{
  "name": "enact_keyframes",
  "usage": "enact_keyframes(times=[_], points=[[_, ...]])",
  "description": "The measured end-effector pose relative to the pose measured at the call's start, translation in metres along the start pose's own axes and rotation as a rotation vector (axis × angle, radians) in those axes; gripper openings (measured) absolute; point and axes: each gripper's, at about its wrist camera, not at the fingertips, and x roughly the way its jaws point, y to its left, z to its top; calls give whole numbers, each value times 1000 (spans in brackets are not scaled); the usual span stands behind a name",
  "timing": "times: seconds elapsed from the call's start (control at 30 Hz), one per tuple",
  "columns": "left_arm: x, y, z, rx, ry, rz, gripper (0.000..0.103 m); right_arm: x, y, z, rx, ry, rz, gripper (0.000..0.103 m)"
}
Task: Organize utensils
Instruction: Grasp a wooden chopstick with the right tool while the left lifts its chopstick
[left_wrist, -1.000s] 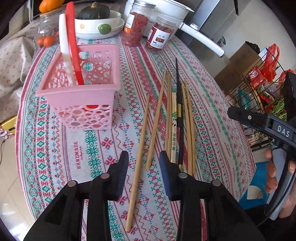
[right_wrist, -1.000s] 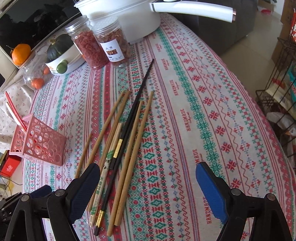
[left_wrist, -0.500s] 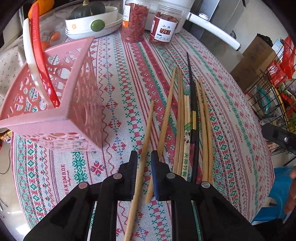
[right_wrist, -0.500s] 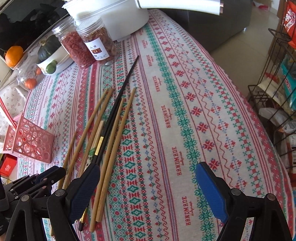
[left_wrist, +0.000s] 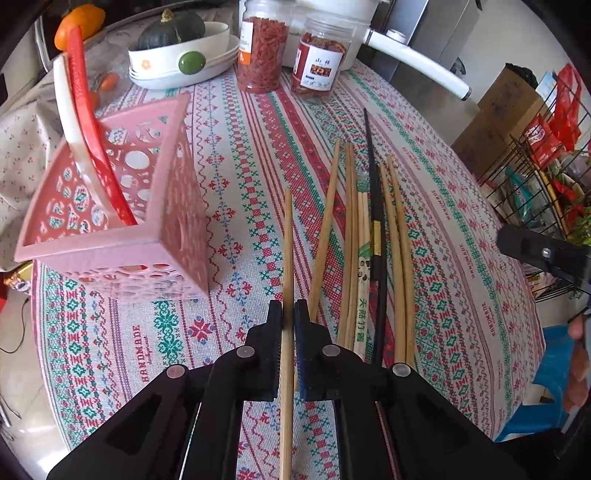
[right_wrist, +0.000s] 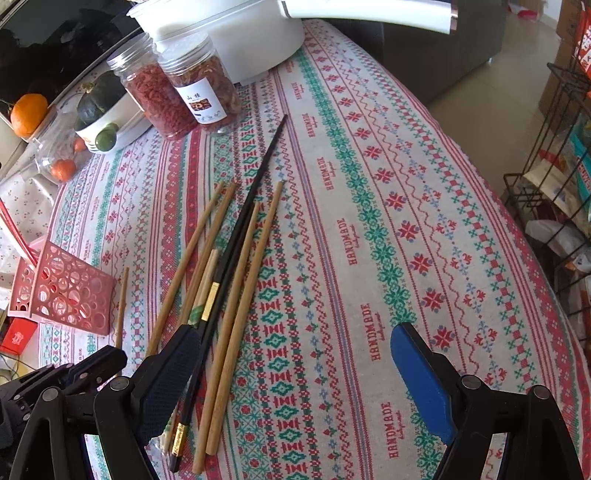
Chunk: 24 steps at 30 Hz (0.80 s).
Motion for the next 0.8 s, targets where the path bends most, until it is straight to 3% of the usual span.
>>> enact_keyframes(times=[0.3, 0.33, 0.5, 0.67, 0.8], points=[[-69, 25, -18, -5, -109, -54, 6, 30, 39, 12, 0, 49, 102, 87], [-75, 28, -20, -4, -120, -57, 6, 35, 45, 14, -9, 53, 114, 84], [-98, 43, -30, -15, -156, -75, 6, 62, 71, 23, -44, 90, 178, 38], [-107, 56, -36, -26, -163, -87, 6, 90, 86, 27, -39, 126, 178, 25], [-107, 60, -37, -32, -163, -94, 6, 105, 97, 30, -60, 117, 92, 24]])
